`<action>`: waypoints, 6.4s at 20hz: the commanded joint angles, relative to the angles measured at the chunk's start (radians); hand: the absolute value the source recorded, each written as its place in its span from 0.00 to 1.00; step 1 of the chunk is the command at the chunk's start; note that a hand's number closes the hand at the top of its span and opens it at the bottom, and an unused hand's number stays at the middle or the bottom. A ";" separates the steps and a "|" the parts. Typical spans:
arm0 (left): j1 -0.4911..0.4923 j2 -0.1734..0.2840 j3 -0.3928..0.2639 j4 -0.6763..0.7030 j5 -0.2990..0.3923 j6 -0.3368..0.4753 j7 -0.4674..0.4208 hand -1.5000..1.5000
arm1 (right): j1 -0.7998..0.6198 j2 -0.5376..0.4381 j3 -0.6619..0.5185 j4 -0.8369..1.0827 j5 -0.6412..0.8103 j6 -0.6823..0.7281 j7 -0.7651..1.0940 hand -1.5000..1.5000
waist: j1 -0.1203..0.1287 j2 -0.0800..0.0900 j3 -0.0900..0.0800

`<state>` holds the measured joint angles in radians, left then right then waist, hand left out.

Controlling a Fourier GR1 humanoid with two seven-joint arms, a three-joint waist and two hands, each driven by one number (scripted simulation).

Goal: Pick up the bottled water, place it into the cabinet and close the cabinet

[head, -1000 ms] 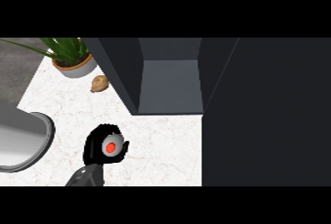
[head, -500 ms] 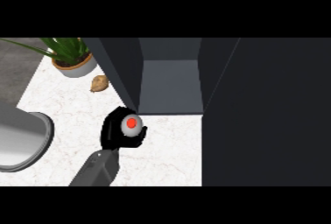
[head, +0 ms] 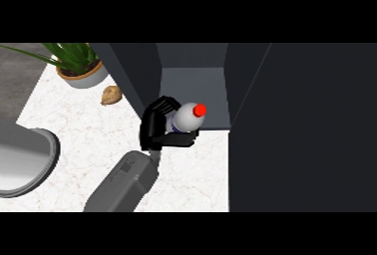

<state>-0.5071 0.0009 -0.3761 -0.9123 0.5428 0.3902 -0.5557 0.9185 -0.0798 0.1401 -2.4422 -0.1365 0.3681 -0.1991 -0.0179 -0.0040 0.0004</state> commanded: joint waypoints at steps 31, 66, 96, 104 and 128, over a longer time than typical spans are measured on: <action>-0.603 0.033 0.106 0.758 -0.007 0.311 0.074 1.00 | -0.055 -0.034 -0.146 0.011 -0.171 0.099 -0.007 0.00 | -0.069 0.035 -0.001; -0.569 0.019 0.166 0.556 0.005 0.052 -0.108 0.00 | 0.084 -0.030 -0.142 -0.116 -0.218 0.124 0.031 0.00 | 0.010 -0.003 -0.001; 0.323 0.195 -0.306 -0.581 0.070 -0.031 0.011 1.00 | 0.046 -0.171 -0.021 -0.104 0.011 0.230 0.007 1.00 | 0.028 -0.005 -0.002; 0.480 0.358 -0.217 -0.810 0.096 -0.021 0.017 0.00 | 0.071 -0.241 0.089 -0.214 0.109 0.331 -0.032 1.00 | 0.023 -0.011 -0.003; 0.887 0.610 0.016 -1.062 0.317 -0.269 -0.049 0.00 | -0.043 -0.266 0.634 -0.178 0.223 0.299 0.145 1.00 | 0.084 -0.003 -0.015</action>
<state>0.3441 0.5862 -0.3798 -1.9491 0.8382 0.1614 -0.5975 0.8963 -0.3572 0.5440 -2.5012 0.0027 0.6385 -0.1764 0.0505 -0.0151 -0.0145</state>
